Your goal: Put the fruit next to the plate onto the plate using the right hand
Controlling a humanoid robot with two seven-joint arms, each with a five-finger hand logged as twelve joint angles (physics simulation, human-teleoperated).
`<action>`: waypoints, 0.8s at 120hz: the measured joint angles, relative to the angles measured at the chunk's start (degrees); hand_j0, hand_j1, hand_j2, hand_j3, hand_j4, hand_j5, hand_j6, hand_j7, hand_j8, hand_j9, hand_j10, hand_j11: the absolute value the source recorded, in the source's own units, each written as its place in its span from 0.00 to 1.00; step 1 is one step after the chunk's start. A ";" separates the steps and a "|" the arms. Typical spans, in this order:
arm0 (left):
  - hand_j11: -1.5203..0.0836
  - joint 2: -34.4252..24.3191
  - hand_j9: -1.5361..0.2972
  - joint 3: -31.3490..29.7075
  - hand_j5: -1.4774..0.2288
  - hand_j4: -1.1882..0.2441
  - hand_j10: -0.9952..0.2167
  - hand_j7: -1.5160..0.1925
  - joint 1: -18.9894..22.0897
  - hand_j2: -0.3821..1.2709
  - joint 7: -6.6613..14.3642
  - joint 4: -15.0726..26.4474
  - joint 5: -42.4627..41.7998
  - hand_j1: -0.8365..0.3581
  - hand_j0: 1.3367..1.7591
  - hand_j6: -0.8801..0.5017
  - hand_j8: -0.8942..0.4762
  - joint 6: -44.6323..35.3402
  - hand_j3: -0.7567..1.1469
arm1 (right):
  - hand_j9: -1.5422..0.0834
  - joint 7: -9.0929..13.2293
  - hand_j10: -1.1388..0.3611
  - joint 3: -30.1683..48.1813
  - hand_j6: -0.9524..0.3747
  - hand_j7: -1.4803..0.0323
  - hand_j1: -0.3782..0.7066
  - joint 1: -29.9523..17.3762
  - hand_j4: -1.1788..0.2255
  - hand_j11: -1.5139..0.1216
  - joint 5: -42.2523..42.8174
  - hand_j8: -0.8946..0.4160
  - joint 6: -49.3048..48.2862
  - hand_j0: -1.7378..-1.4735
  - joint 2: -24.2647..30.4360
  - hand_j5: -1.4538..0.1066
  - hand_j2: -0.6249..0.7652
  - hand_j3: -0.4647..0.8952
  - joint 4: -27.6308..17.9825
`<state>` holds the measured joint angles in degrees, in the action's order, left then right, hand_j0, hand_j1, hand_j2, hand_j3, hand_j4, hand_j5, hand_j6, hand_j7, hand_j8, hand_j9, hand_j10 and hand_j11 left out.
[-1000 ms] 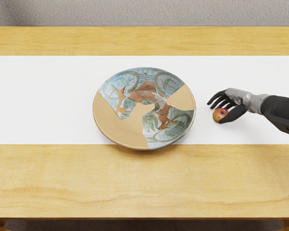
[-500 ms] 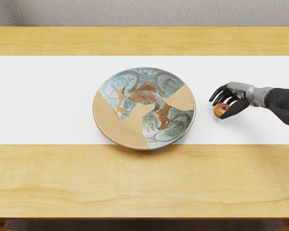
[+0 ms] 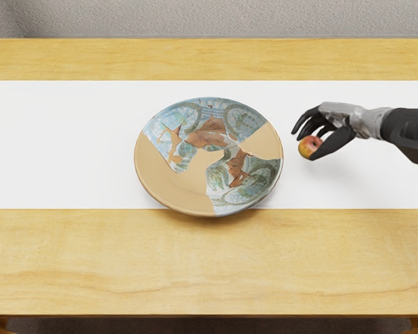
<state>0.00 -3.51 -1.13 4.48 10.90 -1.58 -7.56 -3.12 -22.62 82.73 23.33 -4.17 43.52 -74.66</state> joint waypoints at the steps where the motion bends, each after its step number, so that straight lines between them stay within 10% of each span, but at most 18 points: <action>1: 0.94 0.00 0.83 0.00 0.86 0.82 0.81 0.88 -0.01 0.23 0.00 0.00 0.00 0.98 0.76 0.63 0.65 0.00 0.40 | 0.49 0.02 0.46 0.00 0.29 0.49 0.58 0.11 0.44 0.47 -0.01 0.39 -0.01 0.30 0.01 0.45 0.51 0.34 -0.13; 96: 0.94 0.00 0.83 0.00 0.86 0.82 0.81 0.88 -0.01 0.23 0.00 0.00 0.00 0.98 0.76 0.63 0.65 0.00 0.40 | 0.48 3.12 0.47 -1.02 0.28 0.48 0.58 6.05 0.43 0.46 -7.89 0.40 4.56 0.31 -11.15 0.44 0.49 0.34 -2.29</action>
<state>0.00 -3.51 -1.14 4.48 10.90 -1.58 -7.56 0.00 -23.65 88.78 15.44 0.38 32.37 -76.95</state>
